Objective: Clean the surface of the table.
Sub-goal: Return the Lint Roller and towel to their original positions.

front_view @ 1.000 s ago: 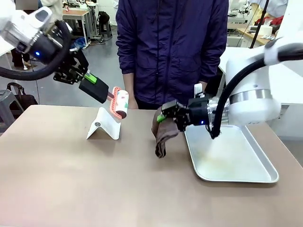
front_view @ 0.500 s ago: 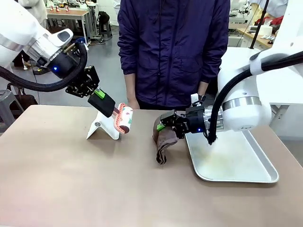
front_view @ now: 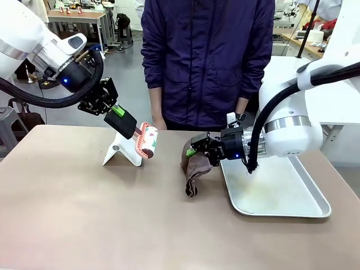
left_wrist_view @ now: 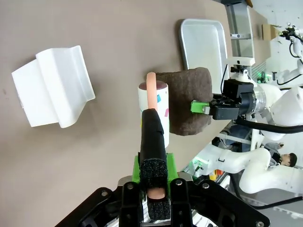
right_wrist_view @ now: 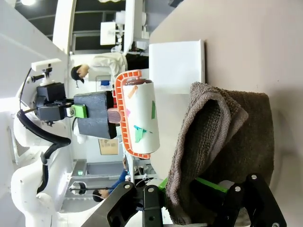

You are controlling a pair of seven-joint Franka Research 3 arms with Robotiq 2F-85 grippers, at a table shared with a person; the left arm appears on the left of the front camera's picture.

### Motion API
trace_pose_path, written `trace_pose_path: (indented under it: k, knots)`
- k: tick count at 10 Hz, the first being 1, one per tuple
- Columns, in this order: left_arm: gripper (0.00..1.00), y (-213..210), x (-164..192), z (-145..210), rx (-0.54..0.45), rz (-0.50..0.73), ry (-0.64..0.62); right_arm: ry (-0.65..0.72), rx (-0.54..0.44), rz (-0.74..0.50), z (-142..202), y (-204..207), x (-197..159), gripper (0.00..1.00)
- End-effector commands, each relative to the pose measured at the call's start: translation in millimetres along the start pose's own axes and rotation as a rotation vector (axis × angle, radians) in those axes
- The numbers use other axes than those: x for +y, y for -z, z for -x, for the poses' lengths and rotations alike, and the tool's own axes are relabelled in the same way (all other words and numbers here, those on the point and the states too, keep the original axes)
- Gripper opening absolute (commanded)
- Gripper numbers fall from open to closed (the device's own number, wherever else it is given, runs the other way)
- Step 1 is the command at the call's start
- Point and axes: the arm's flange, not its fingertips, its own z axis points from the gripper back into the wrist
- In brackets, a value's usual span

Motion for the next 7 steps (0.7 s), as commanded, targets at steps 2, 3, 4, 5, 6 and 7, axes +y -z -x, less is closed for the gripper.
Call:
trace_pose_path:
  k: [2, 3, 4, 5, 6, 7]
  knots:
    - [0.22, 0.3, 11.3, -3.1, -0.058, -0.025, -0.147, -0.003, -0.139, 0.111, -10.7, 18.4, 14.6, 0.0]
    - [0.22, -0.8, 15.4, -10.0, -0.06, 0.003, -0.195, 0.01, -0.128, 0.103, -15.3, 33.4, 8.9, 0.0]
    - [0.22, -0.2, 17.2, -17.2, -0.062, 0.004, -0.249, 0.031, -0.129, 0.105, -16.3, 40.9, 3.5, 0.0]
    - [0.22, 1.0, 17.5, -26.5, -0.044, -0.007, -0.269, 0.057, -0.125, 0.105, -18.9, 44.0, -0.6, 0.0]
    - [0.22, 3.2, 16.4, -35.0, -0.038, -0.035, -0.253, 0.074, -0.112, 0.126, -21.0, 47.9, -2.6, 0.0]
    - [0.22, 5.8, 17.7, -44.6, -0.031, -0.065, -0.248, 0.082, -0.112, 0.145, -24.2, 52.0, -4.1, 0.0]
